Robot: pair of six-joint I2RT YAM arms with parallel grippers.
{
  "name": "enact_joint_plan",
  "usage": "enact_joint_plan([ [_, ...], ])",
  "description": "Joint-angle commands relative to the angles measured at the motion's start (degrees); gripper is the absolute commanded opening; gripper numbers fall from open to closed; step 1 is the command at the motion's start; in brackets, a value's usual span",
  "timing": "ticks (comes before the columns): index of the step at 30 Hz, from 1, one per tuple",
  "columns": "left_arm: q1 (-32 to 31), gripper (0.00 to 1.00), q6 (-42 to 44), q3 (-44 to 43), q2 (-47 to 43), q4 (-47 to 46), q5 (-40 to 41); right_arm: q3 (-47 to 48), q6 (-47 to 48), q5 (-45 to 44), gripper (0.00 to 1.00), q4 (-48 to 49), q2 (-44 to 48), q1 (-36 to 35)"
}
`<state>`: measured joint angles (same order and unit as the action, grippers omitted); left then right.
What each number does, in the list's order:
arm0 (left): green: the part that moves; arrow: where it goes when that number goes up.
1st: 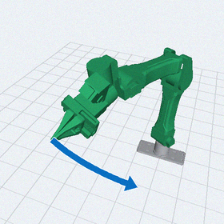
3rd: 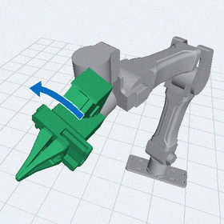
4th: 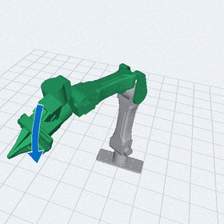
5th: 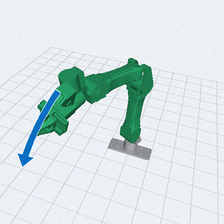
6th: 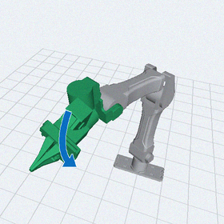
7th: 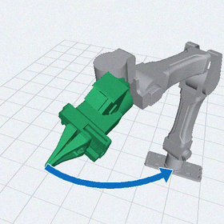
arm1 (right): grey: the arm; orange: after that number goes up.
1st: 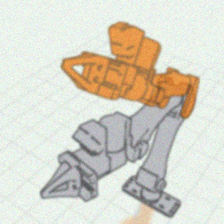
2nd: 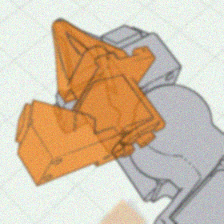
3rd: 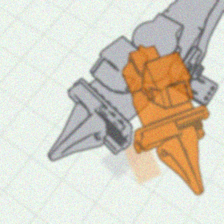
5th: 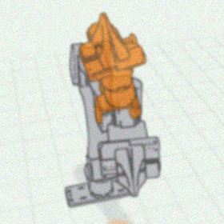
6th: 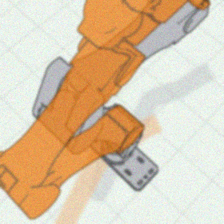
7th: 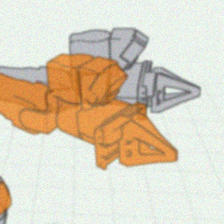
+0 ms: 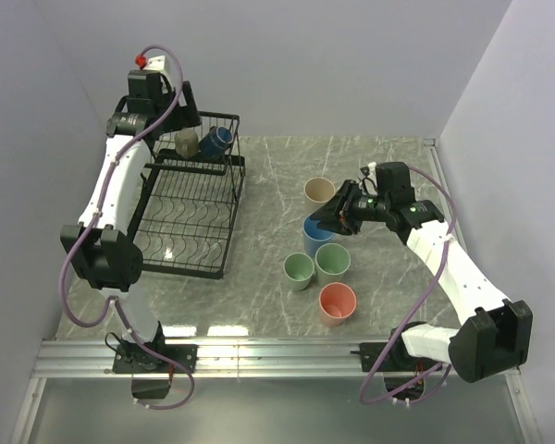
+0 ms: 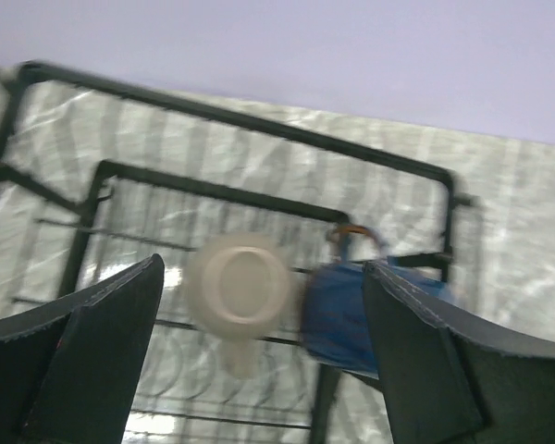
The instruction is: Load the cups into the dish rack
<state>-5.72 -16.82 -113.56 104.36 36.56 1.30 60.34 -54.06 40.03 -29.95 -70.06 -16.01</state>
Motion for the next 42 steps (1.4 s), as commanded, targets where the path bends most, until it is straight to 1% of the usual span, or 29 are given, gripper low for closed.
enact_joint_plan([
  [1, -3.5, 0.92, -1.55, -1.05, -3.55, -3.25, -3.93, 0.49, 0.98, -0.57, 0.45, 1.92, 0.71, -0.51],
  [4, -5.35, 0.89, -1.64, -0.88, -3.37, -3.33, -5.52, -0.22, 0.98, -0.74, 0.45, 2.09, 1.07, -0.51],
  [6, -6.15, 0.88, -1.73, -0.53, -3.46, -3.86, -5.96, -0.74, 1.07, -0.74, 0.45, 2.18, 1.33, -0.51],
  [8, -7.03, 0.87, -1.9, -0.7, -3.02, -3.6, -5.43, -1.01, 0.98, -0.83, 0.45, 2.18, 1.59, -0.51],
  [13, -7.82, 0.81, -1.73, -2.54, -1.09, -1.84, -4.73, -1.45, 1.42, -1.1, 0.44, 1.83, 2.3, -0.51],
  [14, -7.82, 0.78, -1.73, -2.72, -0.91, -1.84, -4.47, -1.54, 1.5, -1.18, 0.44, 1.74, 2.39, -0.6],
  [16, -7.91, 0.69, -1.81, -2.89, -0.3, -1.32, -4.2, -1.54, 1.77, -1.45, 0.44, 1.31, 2.65, -0.51],
  [17, -7.91, 0.64, -1.81, -3.07, -0.03, -1.14, -4.29, -1.36, 1.77, -1.53, 0.44, 1.13, 2.65, -0.51],
  [18, -7.91, 0.55, -1.81, -3.07, 0.23, -0.96, -4.38, -1.45, 1.94, -1.53, 0.44, 1.04, 2.82, -0.51],
  [20, -7.99, 0.48, -1.9, -2.99, 0.41, -0.79, -4.55, -1.36, 2.21, -1.62, 0.44, 0.69, 2.83, -0.43],
  [21, -8.0, 0.47, -1.9, -2.81, 0.32, -0.87, -4.64, -1.45, 2.29, -1.62, 0.44, 0.6, 2.83, -0.43],
  [26, -8.17, 0.47, -1.55, -2.28, 0.23, -0.52, -5.17, -1.71, 2.56, -1.62, 0.43, 0.6, 2.65, -0.43],
  [33, -9.31, 0.46, 0.12, -2.28, 1.02, 1.32, -3.76, -2.5, 2.21, -1.62, 0.43, 1.48, 2.65, -0.34],
  [40, -9.49, 0.44, 0.21, -0.53, 1.46, 2.64, -1.39, -3.3, 2.12, -1.71, 0.43, 1.66, 2.74, -0.43],
  [42, -9.4, 0.43, 0.73, -0.44, 1.55, 3.08, 1.24, -3.3, 2.38, -1.71, 0.43, 1.3, 2.74, -0.43],
])
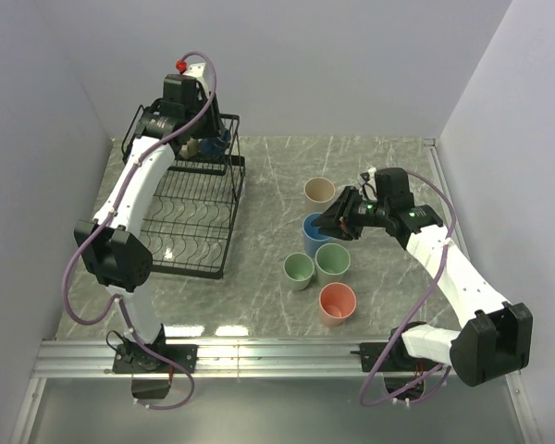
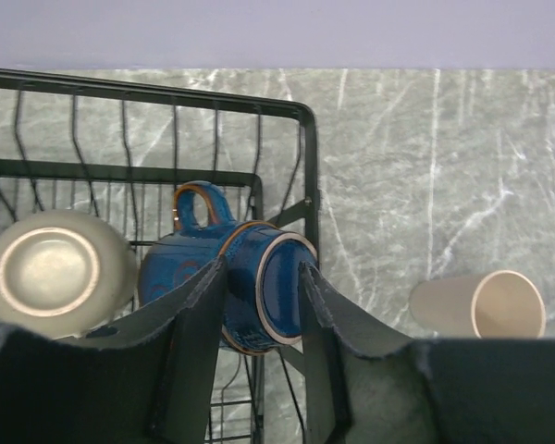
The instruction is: Load the cups into the dish rack
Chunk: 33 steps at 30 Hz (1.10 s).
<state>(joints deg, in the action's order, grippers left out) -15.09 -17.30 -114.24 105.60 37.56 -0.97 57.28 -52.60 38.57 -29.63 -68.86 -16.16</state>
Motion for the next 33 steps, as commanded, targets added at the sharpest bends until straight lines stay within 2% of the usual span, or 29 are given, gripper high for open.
enact_joint_plan([
  [1, 0.24, 0.42, 1.3, 0.24, 0.31, 2.25, 4.13, -0.06, 1.27, -0.33, 0.43, 0.8, 1.54, -0.27],
  [7, 3.57, 0.37, 0.16, 2.87, -1.54, 1.38, 3.61, 0.55, 2.15, -0.33, 0.42, -0.17, 1.01, -0.1],
  [15, 5.6, 0.37, -0.37, 4.55, -3.12, 0.67, 3.17, 1.35, 2.76, 0.11, 0.42, -0.34, -0.4, -0.1],
  [22, 5.6, 0.39, -2.47, 2.62, -5.31, 0.15, 1.85, 2.4, 3.2, -0.24, 0.42, -0.52, -0.49, -0.01],
  [24, 5.6, 0.43, -3.96, 3.05, -8.55, -2.57, 1.85, 2.93, 3.47, -1.12, 0.44, -0.61, -0.05, -0.01],
  [29, 5.6, 0.46, -6.69, 5.25, -14.36, -6.8, 5.8, 4.95, 5.13, -2.44, 0.45, -2.26, -1.09, -0.1],
  [31, 5.6, 0.48, -7.92, 6.56, -16.12, -7.76, 6.33, 8.8, 8.64, -7.43, 0.45, -5.95, -2.06, -0.36],
  [32, 5.69, 0.48, -8.45, 7.09, -16.56, -7.94, 6.25, 10.64, 10.31, -9.89, 0.45, -11.02, -3.46, -0.62],
  [33, 5.69, 0.48, -9.67, 7.88, -17.44, -7.77, 5.9, 14.75, 13.63, -17.14, 0.45, -14.02, -4.17, -0.8],
])
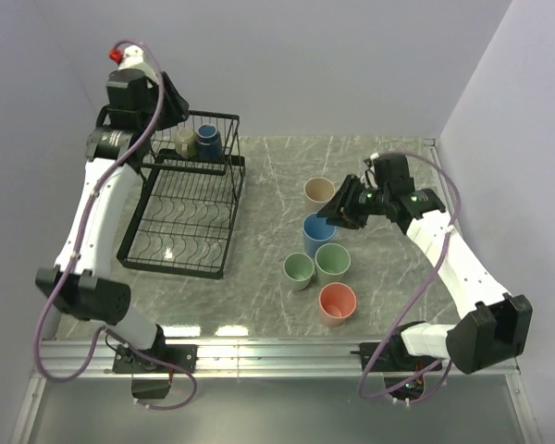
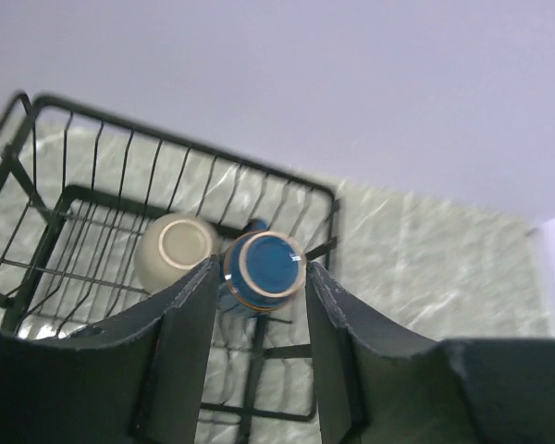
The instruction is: Load the cups into the dish rack
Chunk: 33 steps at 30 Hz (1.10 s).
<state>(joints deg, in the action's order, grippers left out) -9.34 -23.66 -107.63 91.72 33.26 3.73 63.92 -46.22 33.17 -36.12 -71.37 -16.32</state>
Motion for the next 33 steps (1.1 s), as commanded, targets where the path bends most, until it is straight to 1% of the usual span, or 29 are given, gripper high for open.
enact_joint_plan([
  [1, -0.15, 0.48, -4.02, 1.98, -4.09, -3.29, 0.85, 10.06, 8.59, -15.38, 0.45, -10.43, -2.62, -0.82],
  [2, -0.24, 0.48, -4.72, 2.77, -4.62, -3.37, 0.41, 11.74, 9.73, -18.29, 0.45, -14.9, -4.37, -0.82],
  [4, -0.41, 0.48, -5.96, 5.58, -6.64, -3.46, -0.39, 14.91, 12.55, -25.05, 0.45, -17.75, -6.66, -0.82],
  [7, -0.59, 0.48, -6.66, 9.1, -9.54, -3.02, -0.39, 15.97, 14.4, -27.19, 0.44, -19.25, -8.95, -0.82],
  [11, -0.59, 0.48, -6.4, 9.72, -12.61, 0.22, -0.04, 16.58, 15.98, -29.47, 0.44, -19.34, -10.1, -2.66],
  [13, -0.85, 0.49, -6.57, 10.6, -13.93, 1.45, -0.21, 17.99, 17.56, -28.52, 0.44, -19.43, -10.54, -5.28],
  [15, -1.29, 0.49, -6.75, 12.52, -16.22, 2.07, 0.05, 18.78, 18.96, -24.66, 0.44, -18.64, -10.45, -8.01],
  [16, -1.38, 0.49, -6.92, 13.23, -17.01, 2.34, 0.31, 18.7, 19.32, -23.51, 0.44, -18.12, -10.37, -10.9],
  [19, -1.47, 0.49, -7.1, 15.96, -19.73, 3.13, 1.46, 18.35, 20.02, -24.2, 0.44, -16.45, -10.02, -16.28],
  [20, -1.47, 0.49, -7.1, 16.49, -20.61, 3.65, 1.81, 18.0, 19.94, -24.64, 0.44, -15.4, -9.93, -19.08],
  [24, -1.47, 0.48, -6.93, 16.4, -21.67, 6.29, 2.07, 14.22, 18.27, -24.55, 0.44, -13.45, -10.36, -21.39],
  [27, -1.47, 0.48, -7.1, 17.01, -22.9, 6.73, 2.25, 12.64, 19.23, -25.25, 0.44, -12.93, -11.24, -22.44],
  [33, -1.47, 0.48, -7.8, 18.16, -24.92, 8.14, 2.25, 14.65, 23.71, -31.58, 0.44, -16.44, -15.81, -24.11],
])
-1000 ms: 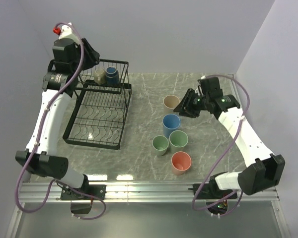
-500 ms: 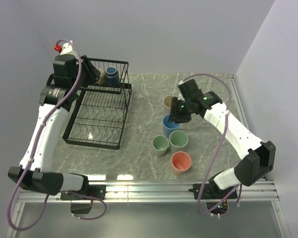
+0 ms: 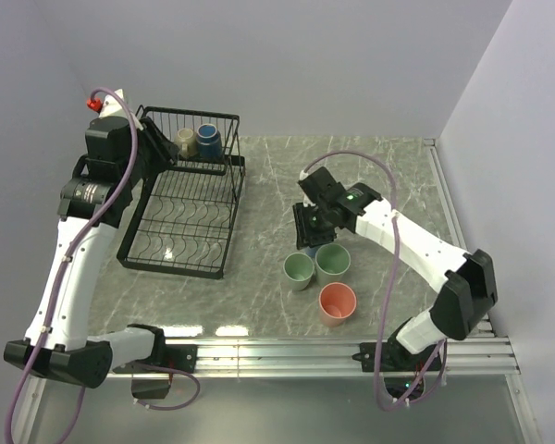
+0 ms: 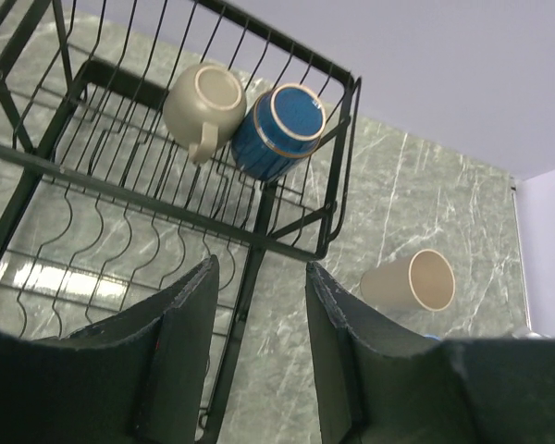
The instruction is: Load the cups into the dish rack
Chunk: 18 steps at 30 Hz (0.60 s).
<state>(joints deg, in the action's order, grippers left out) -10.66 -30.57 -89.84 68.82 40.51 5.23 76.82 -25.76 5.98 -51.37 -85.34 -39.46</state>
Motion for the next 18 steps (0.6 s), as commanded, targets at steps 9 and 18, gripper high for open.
enact_joint_plan([
  [9, -0.16, 0.48, -1.69, 2.48, -4.92, 2.03, 1.62, 0.18, 6.33, -4.83, 0.44, -0.92, -4.92, -2.28],
  [18, -0.16, 0.48, -2.3, 3.45, -6.33, 2.38, 2.32, -3.33, 7.47, -8.08, 0.44, -0.13, -5.36, -4.92],
])
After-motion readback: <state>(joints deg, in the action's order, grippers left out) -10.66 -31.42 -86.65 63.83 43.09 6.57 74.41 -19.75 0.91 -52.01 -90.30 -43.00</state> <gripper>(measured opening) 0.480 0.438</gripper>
